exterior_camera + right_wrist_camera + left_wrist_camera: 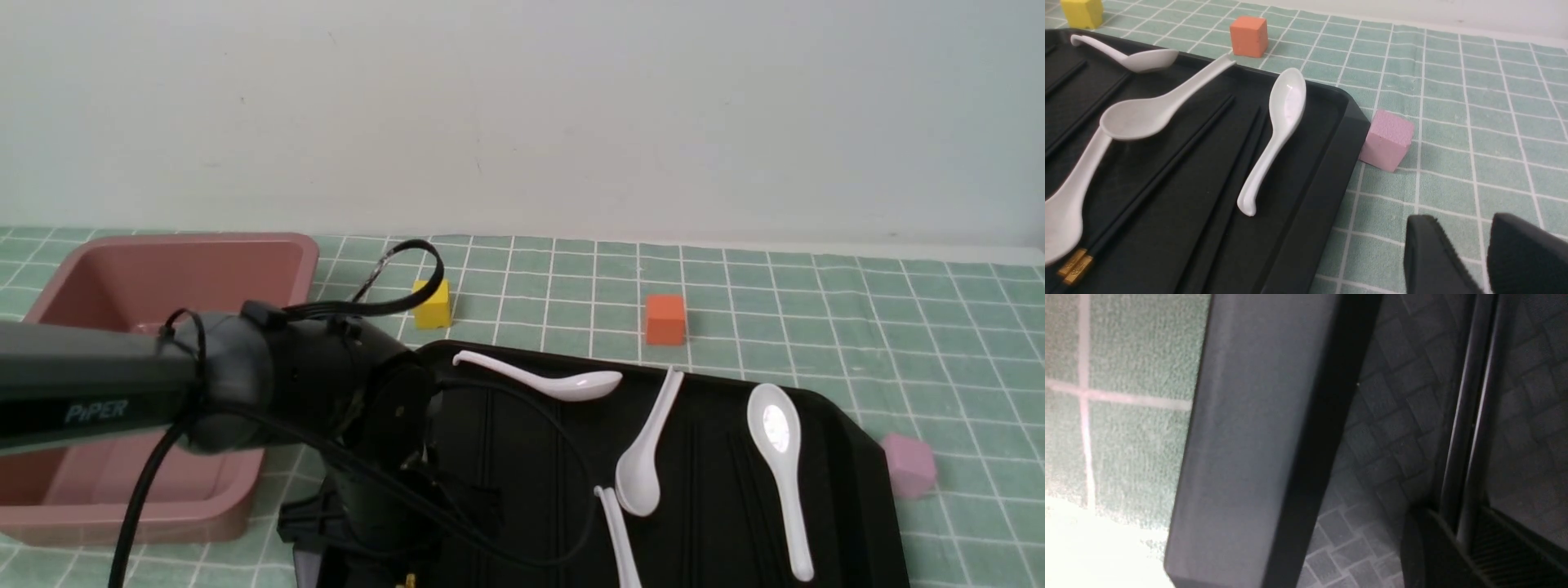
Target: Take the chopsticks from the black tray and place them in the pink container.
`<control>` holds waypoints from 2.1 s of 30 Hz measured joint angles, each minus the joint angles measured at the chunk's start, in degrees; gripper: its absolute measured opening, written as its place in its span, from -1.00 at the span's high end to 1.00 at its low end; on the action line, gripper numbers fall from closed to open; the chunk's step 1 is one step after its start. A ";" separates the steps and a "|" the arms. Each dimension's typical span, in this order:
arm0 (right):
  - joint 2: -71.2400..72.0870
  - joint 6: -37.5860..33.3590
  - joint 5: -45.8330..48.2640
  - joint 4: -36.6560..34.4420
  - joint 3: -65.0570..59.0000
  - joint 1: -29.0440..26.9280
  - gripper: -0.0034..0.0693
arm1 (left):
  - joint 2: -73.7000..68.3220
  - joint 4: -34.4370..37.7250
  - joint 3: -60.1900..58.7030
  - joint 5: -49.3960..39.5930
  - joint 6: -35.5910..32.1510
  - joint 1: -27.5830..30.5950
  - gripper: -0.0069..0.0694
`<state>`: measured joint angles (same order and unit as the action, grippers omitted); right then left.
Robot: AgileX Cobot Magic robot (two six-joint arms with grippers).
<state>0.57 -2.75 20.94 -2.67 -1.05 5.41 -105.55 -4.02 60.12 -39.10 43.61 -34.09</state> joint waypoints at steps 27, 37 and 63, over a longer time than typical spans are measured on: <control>0.00 0.00 0.00 0.00 0.00 0.00 0.25 | 11.13 -2.73 7.20 -11.37 -28.10 36.67 0.49; 0.00 0.00 0.00 0.00 0.00 0.00 0.25 | 2.83 -4.76 7.27 -6.09 -27.07 36.71 0.10; 0.00 -0.06 0.00 0.02 0.00 0.00 0.25 | 57.63 31.73 -28.17 -0.08 -46.07 36.71 0.85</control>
<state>0.57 -2.80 20.94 -2.65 -1.05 5.41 -47.92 27.71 31.95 -39.18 -2.46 2.62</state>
